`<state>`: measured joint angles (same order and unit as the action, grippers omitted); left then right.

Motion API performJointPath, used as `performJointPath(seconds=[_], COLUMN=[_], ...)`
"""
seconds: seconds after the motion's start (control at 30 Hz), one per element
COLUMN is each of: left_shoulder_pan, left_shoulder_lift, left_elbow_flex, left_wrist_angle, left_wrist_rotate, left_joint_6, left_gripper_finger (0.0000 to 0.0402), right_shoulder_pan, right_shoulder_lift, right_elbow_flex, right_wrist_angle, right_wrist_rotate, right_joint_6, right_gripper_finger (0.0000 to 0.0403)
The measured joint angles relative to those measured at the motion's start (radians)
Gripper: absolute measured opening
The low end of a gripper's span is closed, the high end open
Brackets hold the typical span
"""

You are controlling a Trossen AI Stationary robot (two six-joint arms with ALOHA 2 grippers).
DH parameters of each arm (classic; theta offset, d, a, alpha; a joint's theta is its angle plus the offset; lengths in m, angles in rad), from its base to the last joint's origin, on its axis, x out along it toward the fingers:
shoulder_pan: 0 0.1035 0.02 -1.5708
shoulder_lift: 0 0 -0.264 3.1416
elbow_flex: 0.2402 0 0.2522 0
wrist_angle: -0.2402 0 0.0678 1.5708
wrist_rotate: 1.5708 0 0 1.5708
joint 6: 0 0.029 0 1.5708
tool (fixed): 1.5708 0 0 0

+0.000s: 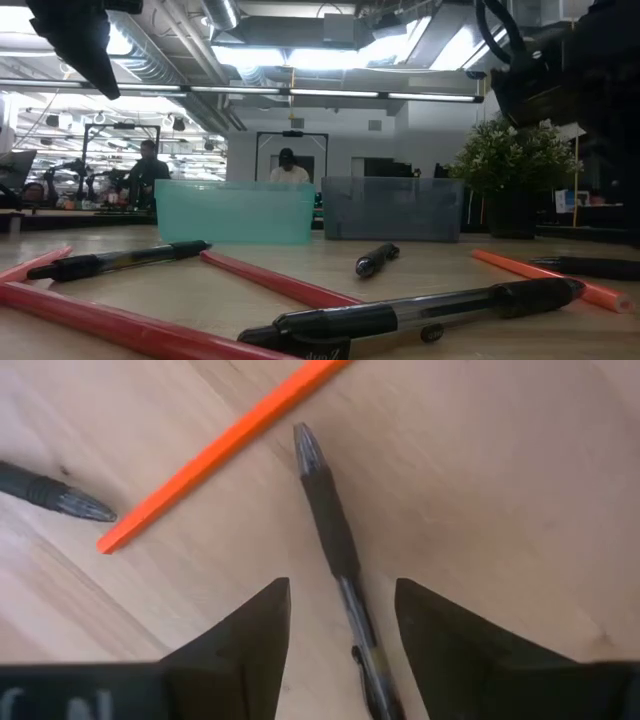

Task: Sort pens & pencils
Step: Put the black pen into the black bin

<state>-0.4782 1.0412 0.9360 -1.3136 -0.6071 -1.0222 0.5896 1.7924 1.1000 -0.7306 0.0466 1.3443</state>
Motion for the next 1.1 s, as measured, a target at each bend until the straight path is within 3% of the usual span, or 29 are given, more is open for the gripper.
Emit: performJointPath(seconds=[0.47,1.1], left_shoulder_pan=[0.0,0.0], left_shoulder_lift=[0.0,0.0], left_elbow_flex=[0.0,0.0], left_wrist_angle=[0.025,0.027], left_wrist_rotate=[0.021,0.022], left_joint_6=[0.0,-0.015], left_gripper_finger=[0.0105,0.0105], right_shoulder_pan=[0.04,0.04], right_shoulder_lift=[0.0,-0.006], right_elbow_flex=[-0.001,-0.108], right_wrist_angle=[0.006,0.133], right_wrist_rotate=[0.051,0.058], right_joint_6=[0.003,0.008], right_gripper_finger=[0.0184,0.0184])
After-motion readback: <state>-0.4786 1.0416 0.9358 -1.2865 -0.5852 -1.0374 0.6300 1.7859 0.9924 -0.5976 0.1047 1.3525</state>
